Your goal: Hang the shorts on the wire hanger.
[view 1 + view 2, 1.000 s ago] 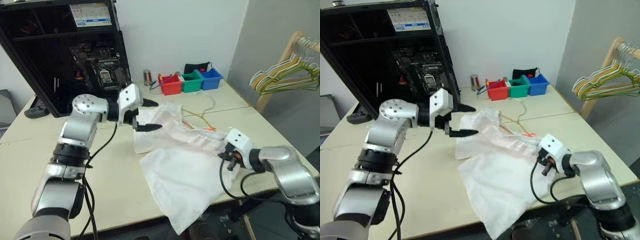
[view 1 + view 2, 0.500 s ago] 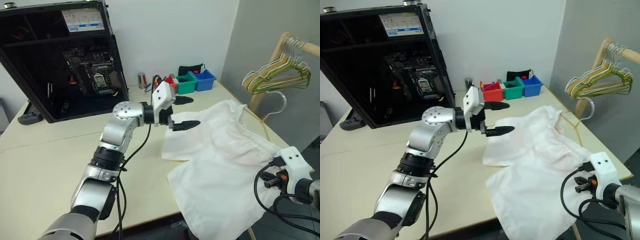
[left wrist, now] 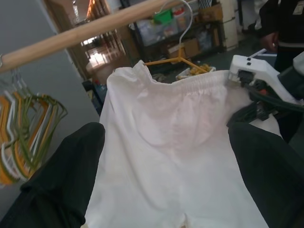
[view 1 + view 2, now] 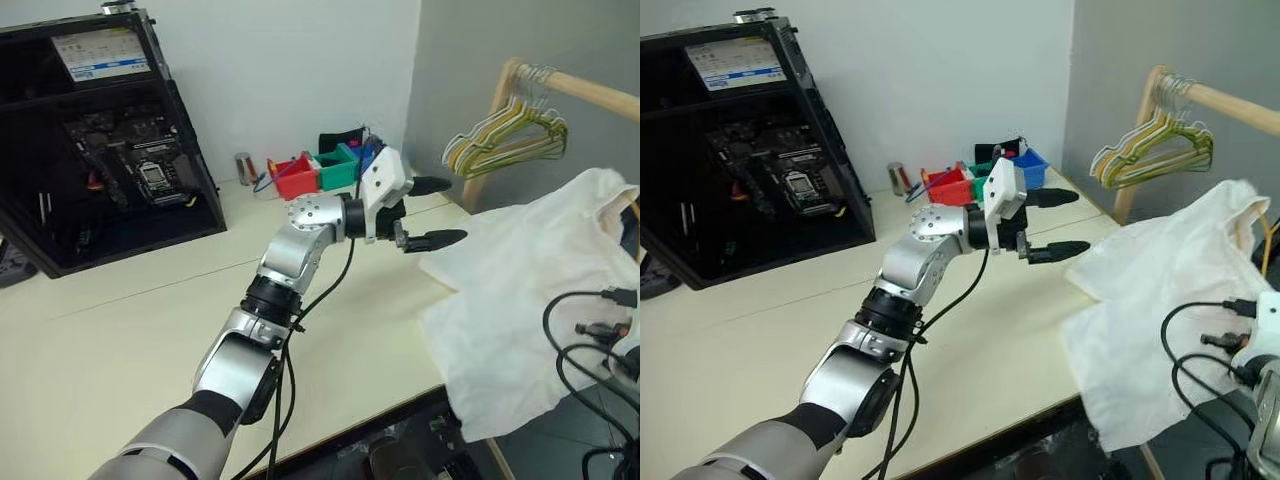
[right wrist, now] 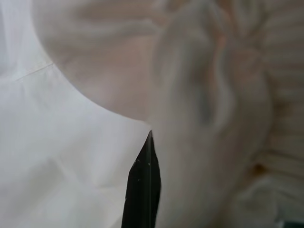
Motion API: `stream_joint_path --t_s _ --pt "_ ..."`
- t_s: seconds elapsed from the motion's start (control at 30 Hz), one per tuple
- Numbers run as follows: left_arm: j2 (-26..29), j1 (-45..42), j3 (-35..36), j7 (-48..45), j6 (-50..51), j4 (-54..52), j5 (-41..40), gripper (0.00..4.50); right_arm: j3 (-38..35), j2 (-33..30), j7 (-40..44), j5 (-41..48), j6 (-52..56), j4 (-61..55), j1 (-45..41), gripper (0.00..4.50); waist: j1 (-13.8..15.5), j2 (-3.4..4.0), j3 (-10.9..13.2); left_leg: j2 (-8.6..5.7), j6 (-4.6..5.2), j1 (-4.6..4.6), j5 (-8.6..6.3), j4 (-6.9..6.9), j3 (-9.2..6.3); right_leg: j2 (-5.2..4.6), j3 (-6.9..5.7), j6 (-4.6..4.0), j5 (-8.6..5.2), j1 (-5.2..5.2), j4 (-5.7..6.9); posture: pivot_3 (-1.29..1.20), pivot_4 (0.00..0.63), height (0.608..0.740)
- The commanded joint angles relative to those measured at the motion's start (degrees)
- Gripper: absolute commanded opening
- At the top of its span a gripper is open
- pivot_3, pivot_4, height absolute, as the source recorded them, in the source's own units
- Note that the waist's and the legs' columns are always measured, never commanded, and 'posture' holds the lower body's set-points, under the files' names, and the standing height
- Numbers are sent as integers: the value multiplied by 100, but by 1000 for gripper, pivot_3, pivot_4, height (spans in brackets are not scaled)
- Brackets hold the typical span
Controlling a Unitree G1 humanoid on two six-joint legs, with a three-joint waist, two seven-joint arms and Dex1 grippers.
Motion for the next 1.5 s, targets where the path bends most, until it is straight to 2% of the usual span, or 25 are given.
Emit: stream_joint_path --t_s 0.03,0.23,0.53,0.6,1.03,1.27,1.43,1.5 --pt "-241 -399 195 250 -341 227 -40 4462 60 -280 -496 -201 39 218 -698 0 -24 3 -2 0 5 1 -3 1 0 0 -1 10 -6 3 -2 -487 0 740" --pt "-379 -521 187 369 -440 362 -22 4462 -183 -502 -917 -269 38 1018 -1304 0 -83 10 -6 3 17 4 -9 -1 6 1 -1 19 -15 10 -3 -470 0 740" --pt "-434 -586 173 489 -482 402 18 4462 -730 -223 -1162 -216 39 1816 -2066 0 -81 12 -8 -8 21 5 -12 2 11 -10 4 19 -15 14 -3 -457 0 740" --pt "-415 -569 160 506 -477 377 41 4462 -900 34 -1183 -224 39 1911 -2248 0 -83 13 -8 -9 21 6 -12 2 12 -12 6 19 -15 15 -3 -453 0 740" --pt "-310 -629 213 577 -531 473 90 4462 -1252 325 -1344 -308 39 2253 -2600 0 6 17 -11 -59 24 6 -11 5 6 -62 8 42 -28 17 13 -431 0 740" --pt "-278 -640 234 573 -586 519 117 4500 -942 125 -1443 -321 39 2167 -2493 1718 16 18 -12 -68 26 6 -12 8 8 -73 10 46 -31 21 12 -422 0 740" --pt "-261 -664 257 572 -617 558 119 4500 -421 -284 -1527 -344 39 1980 -2298 2885 19 19 -12 -68 27 6 -12 7 9 -73 10 48 -31 21 11 -419 0 740" --pt "-240 -672 279 576 -623 555 113 4500 107 -715 -1560 -371 8 1731 -2063 3263 21 18 -12 -68 27 6 -12 8 9 -73 10 48 -32 21 11 -416 0 740"
